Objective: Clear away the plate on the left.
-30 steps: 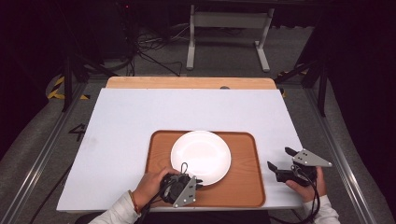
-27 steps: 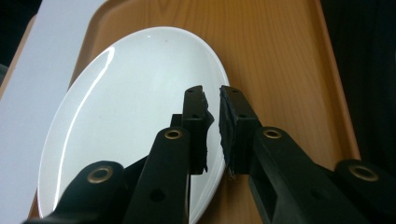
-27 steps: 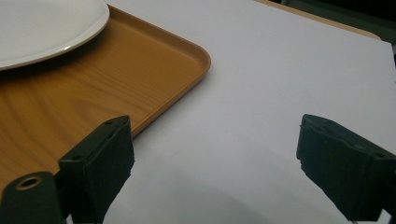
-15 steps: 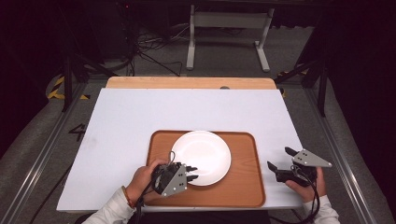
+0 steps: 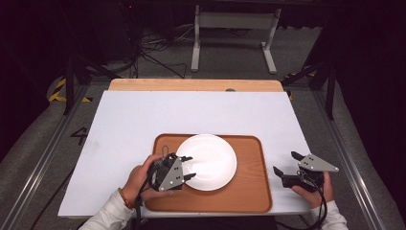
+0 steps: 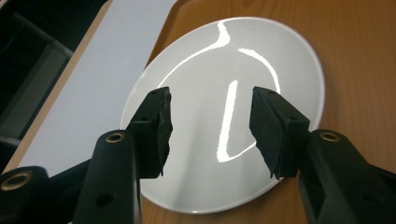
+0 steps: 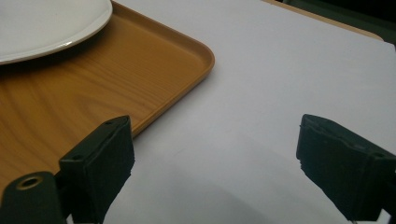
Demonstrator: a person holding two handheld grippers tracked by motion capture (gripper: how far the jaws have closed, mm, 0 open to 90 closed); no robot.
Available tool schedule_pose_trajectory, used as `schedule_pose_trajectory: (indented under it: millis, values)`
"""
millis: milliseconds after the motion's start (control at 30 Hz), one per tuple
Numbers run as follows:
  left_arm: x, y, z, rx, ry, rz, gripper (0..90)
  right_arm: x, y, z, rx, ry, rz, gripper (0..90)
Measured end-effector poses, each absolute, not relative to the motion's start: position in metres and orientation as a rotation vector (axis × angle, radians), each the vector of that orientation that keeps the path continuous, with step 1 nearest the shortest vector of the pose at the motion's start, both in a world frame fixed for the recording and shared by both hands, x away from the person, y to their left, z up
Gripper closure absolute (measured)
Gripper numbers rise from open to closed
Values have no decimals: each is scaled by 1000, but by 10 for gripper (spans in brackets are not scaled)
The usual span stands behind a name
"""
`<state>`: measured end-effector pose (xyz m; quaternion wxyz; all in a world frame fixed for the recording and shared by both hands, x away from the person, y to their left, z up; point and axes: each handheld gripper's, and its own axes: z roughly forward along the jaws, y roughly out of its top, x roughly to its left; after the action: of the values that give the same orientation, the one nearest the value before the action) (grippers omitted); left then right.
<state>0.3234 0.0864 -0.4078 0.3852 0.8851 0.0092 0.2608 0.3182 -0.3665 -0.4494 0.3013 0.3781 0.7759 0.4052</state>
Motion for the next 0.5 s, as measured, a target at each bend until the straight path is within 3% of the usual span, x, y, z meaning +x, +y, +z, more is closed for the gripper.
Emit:
schedule_pose_trajectory:
  millis: [500]
  values:
    - [354,114,-415,2244,236,667,171,319,-365,-450,1002,2061,1068,116]
